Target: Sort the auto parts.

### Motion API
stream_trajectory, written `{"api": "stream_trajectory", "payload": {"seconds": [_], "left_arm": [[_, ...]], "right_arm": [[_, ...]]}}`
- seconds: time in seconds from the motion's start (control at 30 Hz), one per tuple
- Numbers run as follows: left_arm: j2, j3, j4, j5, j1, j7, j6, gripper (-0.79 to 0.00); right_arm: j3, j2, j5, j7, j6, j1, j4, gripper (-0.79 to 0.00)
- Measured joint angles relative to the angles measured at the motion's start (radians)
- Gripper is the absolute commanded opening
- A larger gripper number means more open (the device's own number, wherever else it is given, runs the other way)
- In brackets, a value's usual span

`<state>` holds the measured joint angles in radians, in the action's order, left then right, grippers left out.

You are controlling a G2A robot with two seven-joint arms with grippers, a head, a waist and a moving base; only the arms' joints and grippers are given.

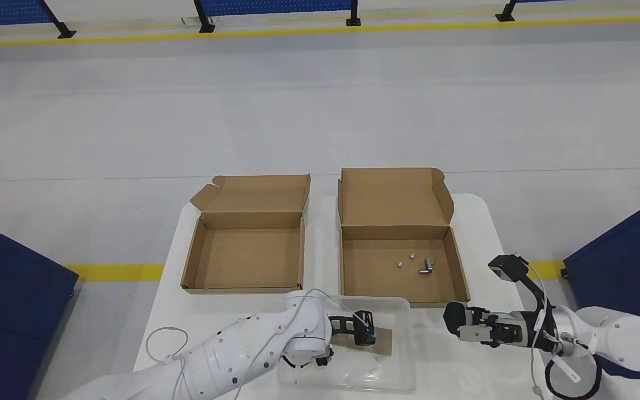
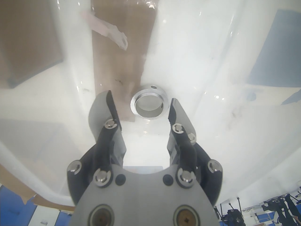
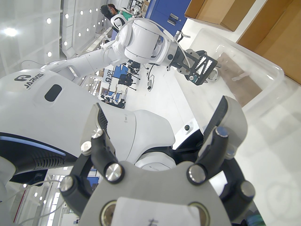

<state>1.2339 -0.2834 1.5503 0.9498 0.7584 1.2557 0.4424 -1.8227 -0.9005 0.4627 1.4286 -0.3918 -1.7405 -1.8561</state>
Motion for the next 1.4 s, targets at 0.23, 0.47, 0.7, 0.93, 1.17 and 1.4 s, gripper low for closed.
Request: {"api": "stream_trajectory", "payload": {"seconds": [0.23, 0.47, 0.7, 0.93, 1.17, 1.4], "left_arm": [[0.002, -0.010, 0.002, 0.013, 0.008, 0.016, 0.004, -0.560], [0.012, -0.012, -0.015, 0.024, 0.011, 0.020, 0.008, -0.610], [0.024, -0.011, -0.033, 0.032, 0.013, 0.027, 0.007, -0.637], [0.033, -0.016, -0.046, 0.037, 0.016, 0.032, 0.013, -0.610], [0.038, -0.025, -0.055, 0.046, 0.022, 0.024, 0.010, -0.573], [0.041, -0.033, -0.058, 0.052, 0.027, 0.034, 0.016, -0.523]], "right_arm": [[0.000, 0.000, 0.000, 0.000, 0.000, 0.000, 0.000, 0.000], [0.000, 0.000, 0.000, 0.000, 0.000, 0.000, 0.000, 0.000], [0.000, 0.000, 0.000, 0.000, 0.000, 0.000, 0.000, 0.000], [0.000, 0.000, 0.000, 0.000, 0.000, 0.000, 0.000, 0.000], [0.000, 0.000, 0.000, 0.000, 0.000, 0.000, 0.000, 0.000], [0.000, 0.000, 0.000, 0.000, 0.000, 0.000, 0.000, 0.000]]}}
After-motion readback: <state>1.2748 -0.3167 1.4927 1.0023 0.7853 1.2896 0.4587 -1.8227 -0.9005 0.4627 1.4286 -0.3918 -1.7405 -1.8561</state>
